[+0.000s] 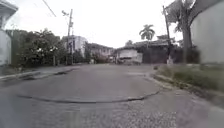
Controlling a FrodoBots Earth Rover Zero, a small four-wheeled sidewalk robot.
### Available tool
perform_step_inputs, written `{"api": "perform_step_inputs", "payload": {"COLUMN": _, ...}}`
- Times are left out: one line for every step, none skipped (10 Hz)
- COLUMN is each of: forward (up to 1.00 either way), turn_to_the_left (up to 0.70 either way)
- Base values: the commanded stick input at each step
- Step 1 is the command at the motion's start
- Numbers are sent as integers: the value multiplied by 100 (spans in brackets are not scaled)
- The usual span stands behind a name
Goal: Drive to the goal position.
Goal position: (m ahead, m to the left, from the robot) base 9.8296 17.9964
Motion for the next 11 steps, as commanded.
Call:
{"api": "perform_step_inputs", "payload": {"forward": 100, "turn_to_the_left": 2}}
{"api": "perform_step_inputs", "payload": {"forward": 100, "turn_to_the_left": 2}}
{"api": "perform_step_inputs", "payload": {"forward": 100, "turn_to_the_left": 2}}
{"api": "perform_step_inputs", "payload": {"forward": 100, "turn_to_the_left": 2}}
{"api": "perform_step_inputs", "payload": {"forward": 100, "turn_to_the_left": 2}}
{"api": "perform_step_inputs", "payload": {"forward": 100, "turn_to_the_left": 2}}
{"api": "perform_step_inputs", "payload": {"forward": 100, "turn_to_the_left": 2}}
{"api": "perform_step_inputs", "payload": {"forward": 100, "turn_to_the_left": 2}}
{"api": "perform_step_inputs", "payload": {"forward": 100, "turn_to_the_left": 2}}
{"api": "perform_step_inputs", "payload": {"forward": 100, "turn_to_the_left": 2}}
{"api": "perform_step_inputs", "payload": {"forward": 100, "turn_to_the_left": 2}}
